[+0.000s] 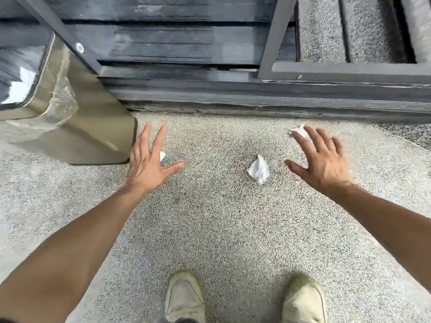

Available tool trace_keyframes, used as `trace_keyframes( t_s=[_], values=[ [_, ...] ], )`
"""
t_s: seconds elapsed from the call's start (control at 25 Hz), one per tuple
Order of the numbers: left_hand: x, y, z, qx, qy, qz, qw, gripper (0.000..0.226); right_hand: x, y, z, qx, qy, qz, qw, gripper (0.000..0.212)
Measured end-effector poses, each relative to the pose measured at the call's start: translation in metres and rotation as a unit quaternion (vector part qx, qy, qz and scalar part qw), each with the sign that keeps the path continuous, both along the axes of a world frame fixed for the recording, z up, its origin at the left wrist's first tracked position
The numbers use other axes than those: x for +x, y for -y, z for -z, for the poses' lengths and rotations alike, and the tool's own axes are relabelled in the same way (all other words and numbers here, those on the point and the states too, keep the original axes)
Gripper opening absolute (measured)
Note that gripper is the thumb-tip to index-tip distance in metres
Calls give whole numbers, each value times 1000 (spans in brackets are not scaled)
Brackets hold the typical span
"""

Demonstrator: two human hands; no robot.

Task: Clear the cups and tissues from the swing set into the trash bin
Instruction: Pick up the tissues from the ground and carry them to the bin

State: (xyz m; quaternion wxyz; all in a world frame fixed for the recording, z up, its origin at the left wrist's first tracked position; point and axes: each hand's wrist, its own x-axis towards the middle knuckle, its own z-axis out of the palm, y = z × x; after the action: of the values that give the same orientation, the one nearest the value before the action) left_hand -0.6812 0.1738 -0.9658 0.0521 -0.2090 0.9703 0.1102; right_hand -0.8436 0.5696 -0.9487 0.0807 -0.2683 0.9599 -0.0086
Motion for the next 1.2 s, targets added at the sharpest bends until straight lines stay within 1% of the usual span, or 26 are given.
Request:
trace_keyframes(
  t_s=[0.12, 0.28, 0.4, 0.52, 0.6, 0.68, 0.8, 0.92, 1.0, 1.08, 1.16, 1.2],
  values=[
    [6, 9, 28, 2, 23, -13, 1000, 109, 1, 5, 35, 10, 15, 2, 1000, 80],
    [21, 15, 42, 26, 56, -56, 997, 106, 10, 14, 45, 5, 54, 11, 998, 83],
    [21, 23, 51, 64, 79, -93, 990, 95, 11, 28, 49, 2, 84, 14, 996, 87],
    [21, 27, 60, 86, 111, -125, 982, 85, 14, 45, 57, 2, 141, -2, 990, 93],
    [21, 32, 67, 96, 140, -135, 976, 88, 16, 54, 66, 14, 171, -14, 985, 97],
    [19, 37, 69, 103, 157, -128, 974, 96, 21, 62, 73, 27, 178, -39, 983, 97],
    [12, 43, 70, 56, 187, -82, 977, 94, 24, 74, 79, 37, 185, -72, 979, 87],
    [3, 54, 73, 43, 195, -59, 978, 82, 21, 81, 83, 36, 194, -61, 978, 73],
    [0, 62, 75, 46, 188, -52, 980, 70, 20, 82, 89, 22, 198, -51, 979, 60],
    [-1, 64, 78, 43, 176, -48, 982, 59, 20, 79, 96, 15, 192, -61, 979, 39],
    [-1, 59, 80, 38, 161, -50, 985, 47, 21, 78, 100, -2, 150, -107, 983, 43],
    [1, 57, 81, 31, 160, -44, 986, 39, 22, 78, 99, -6, 147, -99, 984, 39]
  ],
)
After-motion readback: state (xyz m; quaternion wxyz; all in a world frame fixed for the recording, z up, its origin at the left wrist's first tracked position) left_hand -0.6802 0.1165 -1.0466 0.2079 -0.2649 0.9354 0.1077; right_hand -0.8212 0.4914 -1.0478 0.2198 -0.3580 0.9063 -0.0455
